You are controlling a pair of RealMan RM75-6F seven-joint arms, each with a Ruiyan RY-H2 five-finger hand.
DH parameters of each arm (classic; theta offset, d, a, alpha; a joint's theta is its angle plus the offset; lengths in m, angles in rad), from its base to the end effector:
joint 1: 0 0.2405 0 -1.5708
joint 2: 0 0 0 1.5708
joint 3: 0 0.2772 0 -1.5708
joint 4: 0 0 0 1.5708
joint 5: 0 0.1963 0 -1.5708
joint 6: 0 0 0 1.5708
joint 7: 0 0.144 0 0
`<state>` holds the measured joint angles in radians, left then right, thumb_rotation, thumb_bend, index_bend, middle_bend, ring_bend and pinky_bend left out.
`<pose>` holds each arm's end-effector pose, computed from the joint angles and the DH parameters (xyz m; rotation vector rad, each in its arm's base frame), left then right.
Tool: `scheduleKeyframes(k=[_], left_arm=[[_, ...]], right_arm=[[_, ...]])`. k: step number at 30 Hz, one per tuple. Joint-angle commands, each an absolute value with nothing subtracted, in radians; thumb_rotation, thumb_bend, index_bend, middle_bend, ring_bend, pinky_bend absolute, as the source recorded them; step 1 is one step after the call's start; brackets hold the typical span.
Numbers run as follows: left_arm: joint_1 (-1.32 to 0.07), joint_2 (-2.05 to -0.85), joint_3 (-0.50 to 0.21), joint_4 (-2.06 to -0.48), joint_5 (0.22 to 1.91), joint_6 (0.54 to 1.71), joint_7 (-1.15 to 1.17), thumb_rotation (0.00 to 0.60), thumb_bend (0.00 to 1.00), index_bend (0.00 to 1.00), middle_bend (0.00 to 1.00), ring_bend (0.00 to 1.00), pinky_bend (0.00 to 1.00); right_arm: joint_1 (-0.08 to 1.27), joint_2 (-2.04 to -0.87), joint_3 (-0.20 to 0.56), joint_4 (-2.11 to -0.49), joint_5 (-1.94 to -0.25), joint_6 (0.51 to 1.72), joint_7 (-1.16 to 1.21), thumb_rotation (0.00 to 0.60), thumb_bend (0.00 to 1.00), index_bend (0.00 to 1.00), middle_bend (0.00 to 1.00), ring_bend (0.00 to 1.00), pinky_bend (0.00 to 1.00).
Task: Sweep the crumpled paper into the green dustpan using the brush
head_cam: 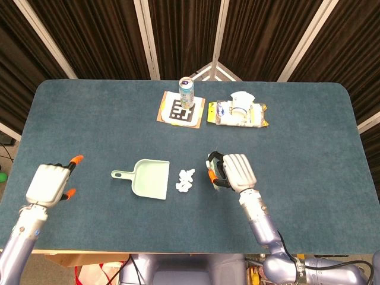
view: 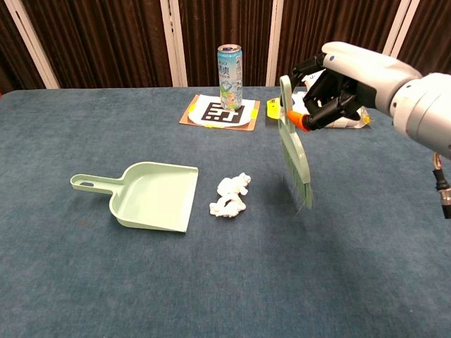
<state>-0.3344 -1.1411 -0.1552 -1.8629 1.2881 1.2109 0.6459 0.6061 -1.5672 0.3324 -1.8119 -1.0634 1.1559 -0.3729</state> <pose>-0.2417 0.2598 0.1373 -1.6769 -0.6573 -0.6570 -0.1189 -0.3190 0.0312 1.5687 -1.2072 1.2661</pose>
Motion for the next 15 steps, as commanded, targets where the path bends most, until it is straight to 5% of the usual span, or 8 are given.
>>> scheduleKeyframes(k=[1, 15], left_arm=[[-0.436, -1.21, -0.218, -1.891, 1.12, 1.147, 0.798, 0.6, 0.2, 0.35, 0.9, 0.86, 0.87], [-0.65, -1.471, -0.22, -1.782, 0.714, 1.188, 1.098, 0.6, 0.29, 0.4, 1.0, 0.97, 0.97]], right_arm=[[0.608, -1.559, 0.333, -1.814, -1.057, 1.158, -0.37, 0.6, 0.59, 0.81, 0.85, 0.89, 0.87], [0.618, -1.524, 0.322, -1.791, -1.053, 1.154, -0.335, 0.6, 0.59, 0.81, 0.85, 0.89, 0.87]])
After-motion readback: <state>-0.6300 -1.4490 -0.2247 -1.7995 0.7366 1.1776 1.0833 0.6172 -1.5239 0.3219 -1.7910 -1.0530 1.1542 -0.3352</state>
